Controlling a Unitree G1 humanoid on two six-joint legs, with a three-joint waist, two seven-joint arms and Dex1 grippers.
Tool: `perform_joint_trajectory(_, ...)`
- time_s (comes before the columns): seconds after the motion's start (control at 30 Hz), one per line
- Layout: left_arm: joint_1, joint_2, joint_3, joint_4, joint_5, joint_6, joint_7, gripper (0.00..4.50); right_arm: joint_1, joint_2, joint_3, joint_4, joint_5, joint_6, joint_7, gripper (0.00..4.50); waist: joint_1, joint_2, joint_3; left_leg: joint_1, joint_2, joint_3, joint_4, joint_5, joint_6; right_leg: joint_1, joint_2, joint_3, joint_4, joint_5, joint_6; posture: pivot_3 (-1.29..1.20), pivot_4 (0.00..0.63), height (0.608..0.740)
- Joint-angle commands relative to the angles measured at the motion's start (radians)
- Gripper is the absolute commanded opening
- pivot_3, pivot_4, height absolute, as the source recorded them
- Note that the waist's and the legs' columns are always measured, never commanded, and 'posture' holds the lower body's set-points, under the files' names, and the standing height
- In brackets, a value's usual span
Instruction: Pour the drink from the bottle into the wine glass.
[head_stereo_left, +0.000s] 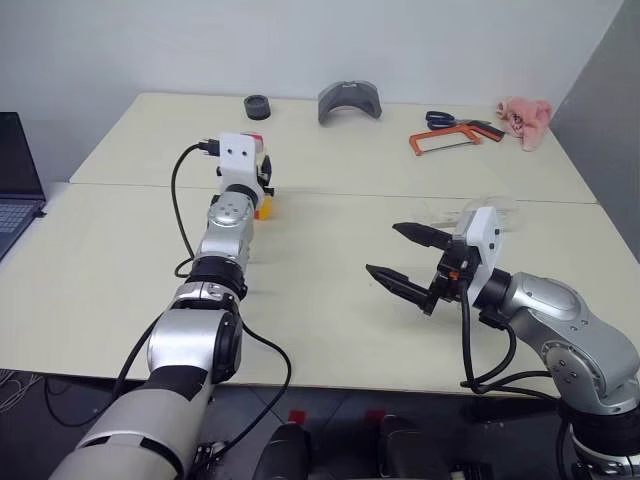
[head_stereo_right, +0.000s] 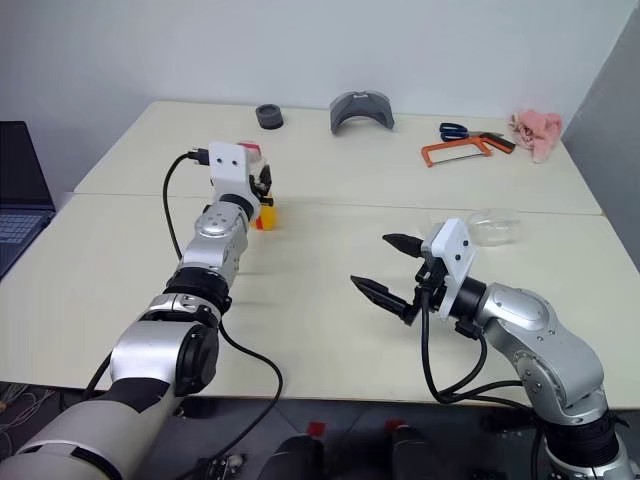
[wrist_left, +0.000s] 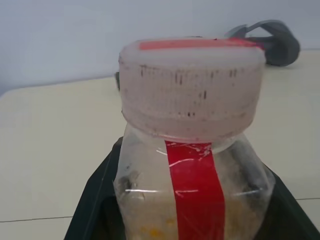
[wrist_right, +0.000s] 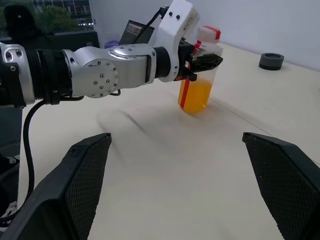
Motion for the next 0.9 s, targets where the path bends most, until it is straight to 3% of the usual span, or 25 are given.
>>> perform_joint_trajectory(0.03, 0.033, -0.037, -0.014, -0.142, -0.059, -0.03, -0.165, 1.83, 0.007, -0.019, -0.056, -0.056, 0.016, -0.003, -0.013, 4.5, 0.0, 0.0, 0.0, 0.0, 0.0, 0.0, 0.0, 0.0, 0.0, 0.0, 0.0, 0.0, 0.0, 0.0, 0.0, 0.0, 0.15, 0.74)
perform_joint_trajectory(0.27, 0.219, -0.052, -0.136, -0.535, -0.235, 0.127, -0.685, 1.82, 0.091, -0.059, -0.147, -0.157, 0.043, 0.001, -0.044, 4.5, -0.002, 0.0, 0.0, -0.001, 0.0, -0.001, -0.001, 0.0, 0.0, 0.0, 0.0, 0.001, -0.002, 0.0, 0.0, 0.0, 0.15, 0.74)
perform_joint_trajectory(0.47, 0.279, 0.002, -0.236, -0.698, -0.328, 0.271, -1.01, 1.81, 0.085, -0.081, -0.232, -0.242, 0.175, 0.08, -0.117, 4.5, -0.006, 0.0, 0.0, 0.001, 0.002, -0.001, -0.001, 0.0, 0.0, 0.0, 0.002, 0.002, -0.001, 0.0, 0.0, 0.0, 0.15, 0.74)
perform_joint_trajectory(0.63, 0.268, 0.0, -0.291, -0.697, -0.326, 0.276, -1.149, 1.81, -0.002, -0.05, -0.165, -0.241, 0.2, 0.141, -0.226, 4.5, -0.006, 0.0, 0.0, 0.002, 0.001, 0.0, 0.0, -0.002, 0.004, 0.001, 0.002, 0.002, 0.0, 0.0, 0.0, 0.0, 0.15, 0.74)
perform_joint_trajectory(0.9, 0.245, -0.032, -0.313, -0.65, -0.293, 0.225, -1.198, 1.81, -0.046, 0.013, -0.032, -0.201, 0.104, 0.136, -0.29, 4.5, -0.003, 0.0, 0.0, 0.001, 0.001, -0.001, 0.001, -0.002, 0.004, 0.001, 0.002, 0.002, 0.0, 0.0, 0.0, 0.0, 0.15, 0.74)
